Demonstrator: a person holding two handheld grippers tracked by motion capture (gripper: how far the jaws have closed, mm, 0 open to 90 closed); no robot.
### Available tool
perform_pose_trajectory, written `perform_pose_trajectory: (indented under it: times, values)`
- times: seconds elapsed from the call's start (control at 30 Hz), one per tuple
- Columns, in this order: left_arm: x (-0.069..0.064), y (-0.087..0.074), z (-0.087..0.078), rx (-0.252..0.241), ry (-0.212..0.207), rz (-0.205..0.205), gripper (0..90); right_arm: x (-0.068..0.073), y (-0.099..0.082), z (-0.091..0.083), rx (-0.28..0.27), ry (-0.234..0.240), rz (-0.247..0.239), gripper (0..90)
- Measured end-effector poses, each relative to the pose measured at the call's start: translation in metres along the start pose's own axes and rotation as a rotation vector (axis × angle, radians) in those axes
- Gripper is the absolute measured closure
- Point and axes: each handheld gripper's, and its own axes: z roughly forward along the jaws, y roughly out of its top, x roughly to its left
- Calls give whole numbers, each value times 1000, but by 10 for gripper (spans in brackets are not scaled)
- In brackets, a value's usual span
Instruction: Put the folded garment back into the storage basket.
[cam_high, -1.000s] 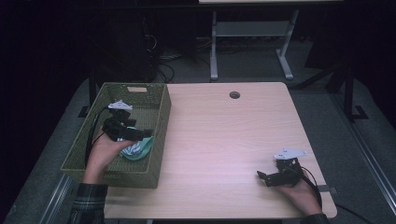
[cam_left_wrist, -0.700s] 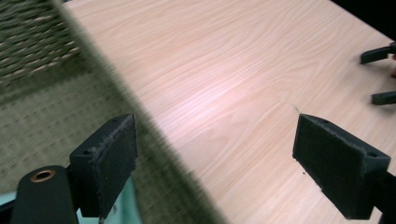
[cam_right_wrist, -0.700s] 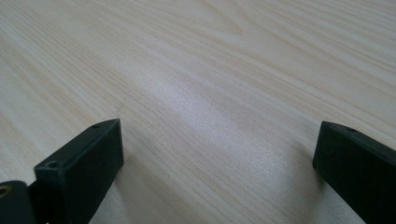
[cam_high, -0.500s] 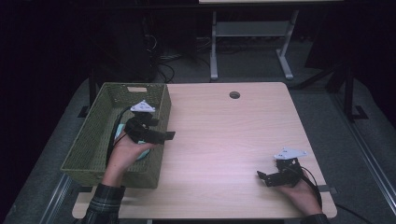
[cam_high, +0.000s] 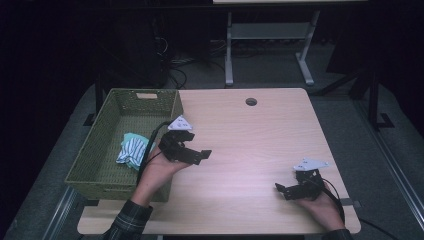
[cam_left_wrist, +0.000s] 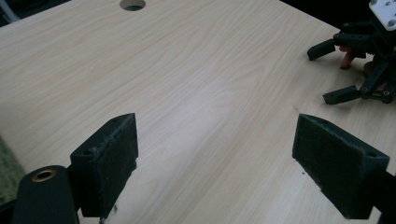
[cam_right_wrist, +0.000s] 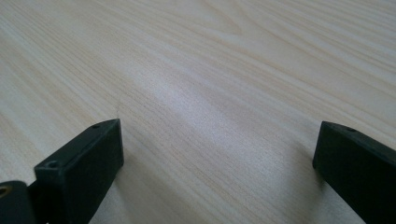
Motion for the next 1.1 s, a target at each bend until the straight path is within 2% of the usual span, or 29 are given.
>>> perform_pose_trajectory:
  times: [0.2,0.37,0.5,0.97,1.1]
  values:
    - [-14,-5,19,9,-18,25,136,0,0,0,0,0,0,12]
    - [-24,-12,37,37,-37,43,136,0,0,0,0,0,0,12]
    - [-31,-21,51,53,-28,57,136,0,0,0,0,0,1,12]
    - [-34,-49,81,92,6,77,132,0,0,0,1,0,0,12]
    - [-35,-57,92,127,5,78,132,0,0,0,1,0,-1,12]
